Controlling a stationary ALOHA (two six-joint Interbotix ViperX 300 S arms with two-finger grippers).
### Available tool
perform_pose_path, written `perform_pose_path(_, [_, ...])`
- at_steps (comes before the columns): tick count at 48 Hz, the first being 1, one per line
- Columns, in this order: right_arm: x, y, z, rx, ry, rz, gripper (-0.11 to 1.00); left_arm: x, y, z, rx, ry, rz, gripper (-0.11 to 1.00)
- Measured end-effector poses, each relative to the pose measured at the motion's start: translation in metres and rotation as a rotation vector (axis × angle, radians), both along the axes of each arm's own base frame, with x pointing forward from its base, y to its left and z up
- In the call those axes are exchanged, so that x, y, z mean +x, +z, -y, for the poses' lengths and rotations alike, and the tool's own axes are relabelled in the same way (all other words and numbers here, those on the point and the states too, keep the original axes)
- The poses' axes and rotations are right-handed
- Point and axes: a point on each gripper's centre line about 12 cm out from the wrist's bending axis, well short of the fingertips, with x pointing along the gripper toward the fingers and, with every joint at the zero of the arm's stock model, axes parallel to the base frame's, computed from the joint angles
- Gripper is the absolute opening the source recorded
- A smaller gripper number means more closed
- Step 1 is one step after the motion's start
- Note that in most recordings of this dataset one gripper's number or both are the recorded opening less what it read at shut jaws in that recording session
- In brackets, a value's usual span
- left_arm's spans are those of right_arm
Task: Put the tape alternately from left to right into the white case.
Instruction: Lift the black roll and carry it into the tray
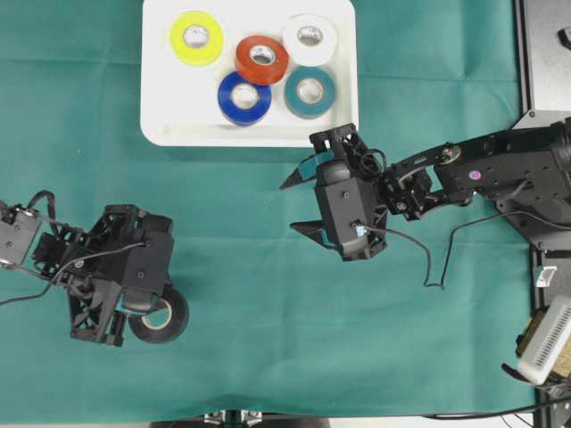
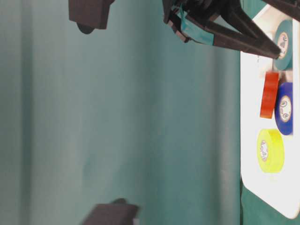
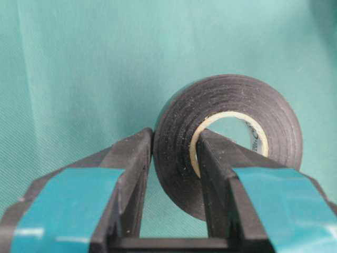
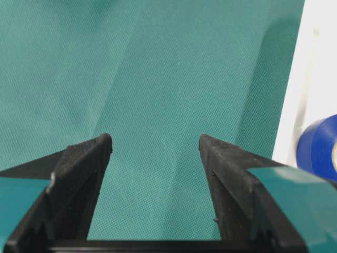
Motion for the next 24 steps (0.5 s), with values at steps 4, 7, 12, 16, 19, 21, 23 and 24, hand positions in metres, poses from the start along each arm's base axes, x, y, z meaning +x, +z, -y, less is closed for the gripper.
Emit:
perform_pose_path(4, [0.0, 0.0, 0.0, 0.001, -0.002, 0.0, 0.71, 0.0, 0.005, -0.001, 0.007, -0.006, -0.001, -0.04])
perform_pose_path(7, [0.0, 0.0, 0.001, 0.001, -0.003, 0.0, 0.71, 0.0, 0.006, -0.005, 0.014, -0.001, -0.006, -0.04])
perform_pose_path(12, [-0.001, 0.0, 0.0, -0.001, -0.001, -0.001, 0.71, 0.004, 0.006, -0.017, 0.028, 0.02, -0.011, -0.04])
perform_pose_path(16, [0.0, 0.0, 0.001, 0.0, -0.003, -0.001, 0.71, 0.008, 0.006, -0.032, 0.044, 0.045, -0.009, -0.04])
perform_pose_path(19, [0.0, 0.0, 0.001, 0.0, -0.002, 0.0, 0.71, 0.012, 0.007, -0.045, 0.052, 0.07, -0.005, -0.04])
perform_pose_path(21, [0.0, 0.001, 0.001, 0.0, -0.002, 0.002, 0.71, 0.014, 0.008, -0.053, 0.059, 0.085, -0.002, -0.04])
perform_pose_path(23, [0.0, 0.0, 0.001, -0.002, -0.001, 0.001, 0.71, 0.015, 0.008, -0.062, 0.065, 0.103, -0.001, -0.04])
perform_pose_path(24, [0.0, 0.0, 0.001, -0.001, -0.001, 0.0, 0.71, 0.016, 0.008, -0.066, 0.069, 0.109, 0.002, -0.04])
